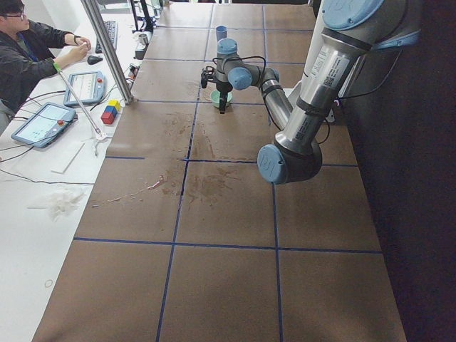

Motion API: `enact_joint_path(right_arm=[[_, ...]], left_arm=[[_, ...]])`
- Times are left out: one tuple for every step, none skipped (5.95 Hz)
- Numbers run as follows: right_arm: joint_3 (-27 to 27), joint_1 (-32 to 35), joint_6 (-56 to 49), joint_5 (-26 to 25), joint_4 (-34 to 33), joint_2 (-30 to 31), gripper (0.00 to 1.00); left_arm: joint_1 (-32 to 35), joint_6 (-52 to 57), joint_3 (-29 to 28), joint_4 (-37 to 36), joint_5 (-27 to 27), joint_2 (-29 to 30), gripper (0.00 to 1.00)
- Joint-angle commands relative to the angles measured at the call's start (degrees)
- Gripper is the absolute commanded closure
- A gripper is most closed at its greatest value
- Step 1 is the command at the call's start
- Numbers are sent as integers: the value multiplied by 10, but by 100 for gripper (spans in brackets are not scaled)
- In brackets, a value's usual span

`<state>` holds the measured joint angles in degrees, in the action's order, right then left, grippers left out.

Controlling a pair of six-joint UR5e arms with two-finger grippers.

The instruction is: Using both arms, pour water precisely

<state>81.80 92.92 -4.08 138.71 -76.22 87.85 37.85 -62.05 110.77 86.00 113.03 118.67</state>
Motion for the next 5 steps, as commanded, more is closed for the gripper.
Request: enact_joint_path(right_arm=[[19,23,-76,-41,-182,-49,0],[20,25,-73,-58,-177,-34,0],[24,24,-71,-57,-174,-30,0],[33,19,-69,-54,-174,-31,0],[35,19,-70,-38,-174,-30,0]], left_arm=[[-1,1,-3,0,-1,1,0],[-1,1,-6,0,-1,2,0],[-8,-2,-14,0,-3,2,0],[-23,-27,-32,20,-6,8,0],[-49,-75,-77,69,-51,26,0]])
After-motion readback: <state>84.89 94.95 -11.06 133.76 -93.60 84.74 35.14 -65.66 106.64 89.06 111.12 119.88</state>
